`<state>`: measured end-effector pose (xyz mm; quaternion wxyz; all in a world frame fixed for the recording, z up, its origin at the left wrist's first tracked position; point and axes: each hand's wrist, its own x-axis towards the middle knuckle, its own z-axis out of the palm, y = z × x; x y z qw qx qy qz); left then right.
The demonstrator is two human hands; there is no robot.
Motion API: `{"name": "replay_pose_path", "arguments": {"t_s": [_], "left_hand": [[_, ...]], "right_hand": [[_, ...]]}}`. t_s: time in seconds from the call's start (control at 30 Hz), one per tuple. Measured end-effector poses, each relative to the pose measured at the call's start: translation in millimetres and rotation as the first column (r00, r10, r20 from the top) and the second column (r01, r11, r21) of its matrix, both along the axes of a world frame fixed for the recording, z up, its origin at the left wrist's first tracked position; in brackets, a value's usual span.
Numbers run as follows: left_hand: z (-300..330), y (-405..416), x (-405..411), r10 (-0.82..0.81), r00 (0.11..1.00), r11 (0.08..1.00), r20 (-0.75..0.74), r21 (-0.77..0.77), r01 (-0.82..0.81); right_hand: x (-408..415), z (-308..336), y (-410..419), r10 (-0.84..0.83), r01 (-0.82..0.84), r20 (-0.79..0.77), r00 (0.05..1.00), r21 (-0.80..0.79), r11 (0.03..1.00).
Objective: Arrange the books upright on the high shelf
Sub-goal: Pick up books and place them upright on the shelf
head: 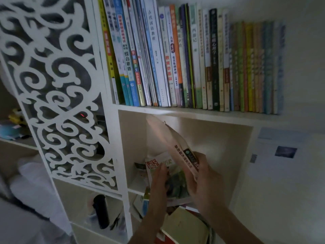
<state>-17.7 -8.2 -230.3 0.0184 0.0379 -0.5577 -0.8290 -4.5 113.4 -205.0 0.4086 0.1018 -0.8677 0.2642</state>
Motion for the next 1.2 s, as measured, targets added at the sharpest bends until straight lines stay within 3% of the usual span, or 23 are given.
{"name": "replay_pose_path", "arguments": {"t_s": [0.17, 0.37, 0.43, 0.57, 0.73, 0.87, 1.0, 1.1, 1.2], "left_hand": [[26, -4, 7, -0.074, 0.990, 0.996, -0.122, -0.054, 0.068], [85, -2, 26, -0.089, 0.960, 0.989, -0.265, -0.139, 0.053], [112, 3, 39, -0.114, 0.935, 0.986, -0.336, -0.155, 0.065], [188, 32, 65, -0.201, 0.810, 0.971, -0.551, -0.218, 0.093], [267, 112, 59, -0.225, 0.577, 0.919, -0.785, -0.368, -0.142], [268, 182, 35, -0.370, 0.502, 0.857, -0.782, -0.496, -0.141], [239, 217, 18, -0.524, 0.491, 0.802, -0.696, -0.597, 0.009], [224, 223, 5, -0.593, 0.519, 0.753, -0.616, -0.653, 0.085], [222, 223, -4, -0.628, 0.556, 0.745, -0.544, -0.626, 0.230]], "right_hand": [[52, 36, -11, 0.085, -0.071, 0.046, 0.995, -0.237, 0.969], [76, 110, -8, 0.124, -0.103, 0.052, 0.991, -0.297, 0.949], [88, 137, -2, 0.087, -0.092, -0.029, 0.996, -0.308, 0.947], [112, 193, 30, -0.064, -0.056, -0.318, 0.946, -0.353, 0.934], [123, 250, 93, -0.254, 0.066, -0.488, 0.835, -0.370, 0.927], [97, 267, 141, -0.381, 0.199, -0.500, 0.778, -0.379, 0.904], [62, 258, 169, -0.425, 0.299, -0.352, 0.834, -0.358, 0.884], [45, 246, 180, -0.407, 0.293, -0.237, 0.882, -0.401, 0.868], [36, 244, 188, -0.288, 0.181, -0.176, 0.941, -0.456, 0.871]]}}
